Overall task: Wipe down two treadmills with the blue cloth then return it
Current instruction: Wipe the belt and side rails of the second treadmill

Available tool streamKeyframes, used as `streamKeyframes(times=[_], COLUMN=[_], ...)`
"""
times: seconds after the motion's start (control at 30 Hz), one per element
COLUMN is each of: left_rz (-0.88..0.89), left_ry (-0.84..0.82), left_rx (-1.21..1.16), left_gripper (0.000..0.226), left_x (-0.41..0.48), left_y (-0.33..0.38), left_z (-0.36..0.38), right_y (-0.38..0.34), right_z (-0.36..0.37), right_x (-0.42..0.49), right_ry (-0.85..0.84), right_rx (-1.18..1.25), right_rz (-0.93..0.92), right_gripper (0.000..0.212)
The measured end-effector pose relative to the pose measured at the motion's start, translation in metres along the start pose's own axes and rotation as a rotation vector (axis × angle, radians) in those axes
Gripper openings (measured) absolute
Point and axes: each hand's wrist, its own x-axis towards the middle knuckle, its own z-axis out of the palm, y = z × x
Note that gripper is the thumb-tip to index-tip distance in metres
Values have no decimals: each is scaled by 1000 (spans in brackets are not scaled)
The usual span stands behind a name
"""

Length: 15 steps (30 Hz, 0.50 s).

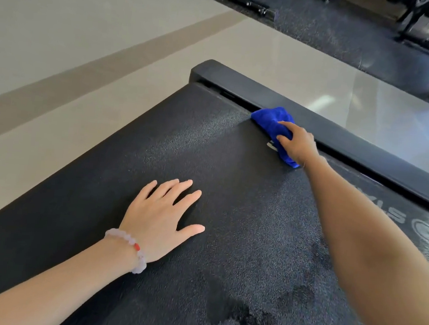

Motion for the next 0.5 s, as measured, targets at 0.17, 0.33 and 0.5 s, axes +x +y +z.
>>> streamKeyframes(times=[0.17,0.33,0.5], left_rz=[-38,-58,-66], left_ry=[-84,-130,-164], left_rx=[50,19,-5], left_gripper=[67,66,65], left_x=[2,3,2], left_y=[4,4,7], left_z=[-3,-6,-9], right_y=[1,0,-7], right_z=[-1,0,3], right_x=[-11,-44,-89], right_ry=[-12,0,5], right_rx=[27,66,88], right_rz=[-14,-9,-42], right_gripper=[44,42,41])
